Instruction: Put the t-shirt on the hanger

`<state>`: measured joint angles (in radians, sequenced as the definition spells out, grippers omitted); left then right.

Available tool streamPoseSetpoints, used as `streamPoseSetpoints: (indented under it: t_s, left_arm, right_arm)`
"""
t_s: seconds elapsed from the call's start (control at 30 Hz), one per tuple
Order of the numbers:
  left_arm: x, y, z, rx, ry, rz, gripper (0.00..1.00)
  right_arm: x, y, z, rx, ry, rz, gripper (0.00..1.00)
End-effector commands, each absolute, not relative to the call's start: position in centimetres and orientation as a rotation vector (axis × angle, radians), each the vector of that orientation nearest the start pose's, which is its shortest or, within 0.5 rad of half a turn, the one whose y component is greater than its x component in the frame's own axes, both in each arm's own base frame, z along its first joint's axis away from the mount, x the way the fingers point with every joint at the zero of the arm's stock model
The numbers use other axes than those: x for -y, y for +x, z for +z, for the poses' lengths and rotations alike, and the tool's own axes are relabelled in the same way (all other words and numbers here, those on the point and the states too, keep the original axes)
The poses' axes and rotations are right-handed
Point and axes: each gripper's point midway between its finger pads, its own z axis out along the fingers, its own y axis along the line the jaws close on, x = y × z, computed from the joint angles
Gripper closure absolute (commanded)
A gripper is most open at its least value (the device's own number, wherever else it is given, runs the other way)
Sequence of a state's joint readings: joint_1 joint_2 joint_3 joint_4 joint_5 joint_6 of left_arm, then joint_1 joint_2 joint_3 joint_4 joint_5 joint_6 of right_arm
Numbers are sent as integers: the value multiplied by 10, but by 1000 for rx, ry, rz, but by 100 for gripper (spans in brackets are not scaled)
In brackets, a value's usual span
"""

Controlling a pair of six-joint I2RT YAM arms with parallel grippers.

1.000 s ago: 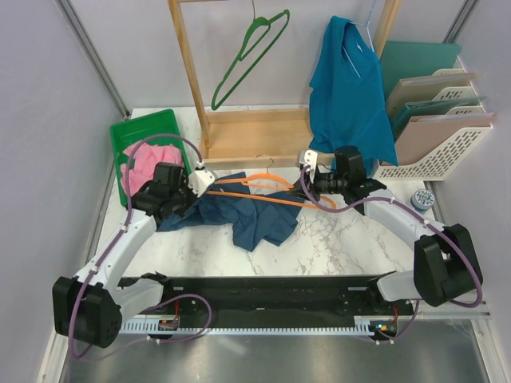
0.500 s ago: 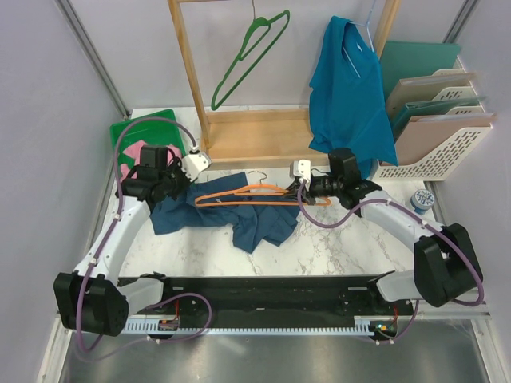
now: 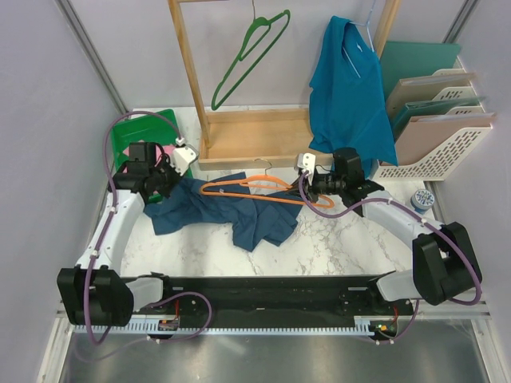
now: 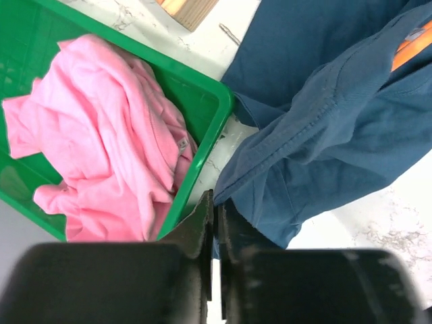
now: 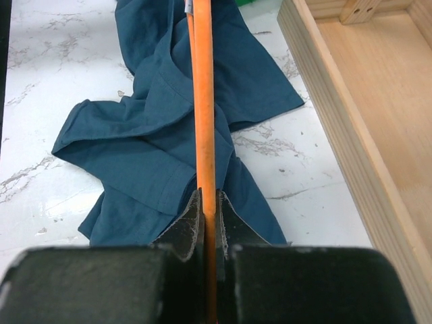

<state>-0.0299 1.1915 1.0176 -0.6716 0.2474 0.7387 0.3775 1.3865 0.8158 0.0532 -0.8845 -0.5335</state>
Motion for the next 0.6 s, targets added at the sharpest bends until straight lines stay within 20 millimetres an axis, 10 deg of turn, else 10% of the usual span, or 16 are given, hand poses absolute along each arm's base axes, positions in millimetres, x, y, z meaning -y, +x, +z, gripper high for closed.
streamPoseSetpoints:
  t_s: [0.0, 0.3, 0.57]
  left_arm:
    - [37, 322, 183, -2151, 927, -54, 84]
    - [71, 280, 215, -2059, 893, -252, 56]
    - [89, 274, 175, -2177, 879, -277, 57]
  right_arm:
    - [-252, 294, 176, -1420, -1294, 829, 100]
    - [-255, 294, 180, -1409, -1266, 861, 100]
    - [-256, 293, 180, -1405, -1260, 868, 100]
